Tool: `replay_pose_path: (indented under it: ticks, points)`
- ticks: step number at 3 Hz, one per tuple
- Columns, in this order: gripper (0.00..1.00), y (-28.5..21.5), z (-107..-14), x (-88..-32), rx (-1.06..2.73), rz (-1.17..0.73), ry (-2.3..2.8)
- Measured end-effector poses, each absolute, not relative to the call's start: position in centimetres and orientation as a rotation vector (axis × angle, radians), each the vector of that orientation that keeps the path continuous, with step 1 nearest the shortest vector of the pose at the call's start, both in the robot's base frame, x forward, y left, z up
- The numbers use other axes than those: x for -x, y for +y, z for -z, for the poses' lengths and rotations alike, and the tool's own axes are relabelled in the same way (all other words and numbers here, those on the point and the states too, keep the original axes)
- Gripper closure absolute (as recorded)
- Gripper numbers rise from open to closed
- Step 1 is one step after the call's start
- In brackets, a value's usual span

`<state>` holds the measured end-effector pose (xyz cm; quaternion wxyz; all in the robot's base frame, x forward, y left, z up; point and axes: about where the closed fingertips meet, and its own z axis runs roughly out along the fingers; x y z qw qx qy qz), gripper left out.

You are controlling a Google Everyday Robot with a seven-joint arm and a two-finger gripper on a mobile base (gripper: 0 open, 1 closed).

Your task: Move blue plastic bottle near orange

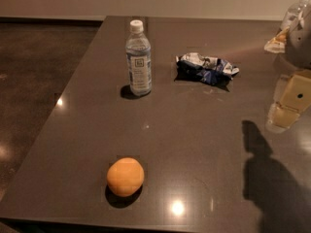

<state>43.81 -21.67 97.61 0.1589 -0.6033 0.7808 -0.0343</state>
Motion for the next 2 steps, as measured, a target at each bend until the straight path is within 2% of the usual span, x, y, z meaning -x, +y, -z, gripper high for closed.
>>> replay_pose_path:
  ticks: [1,2]
  points:
    - [0.0,-21.7,-97.6,-43.8,1.725,0.098,2.232]
    - [0.0,-19.1,-98.1,-46.4,1.69,0.015,2.161]
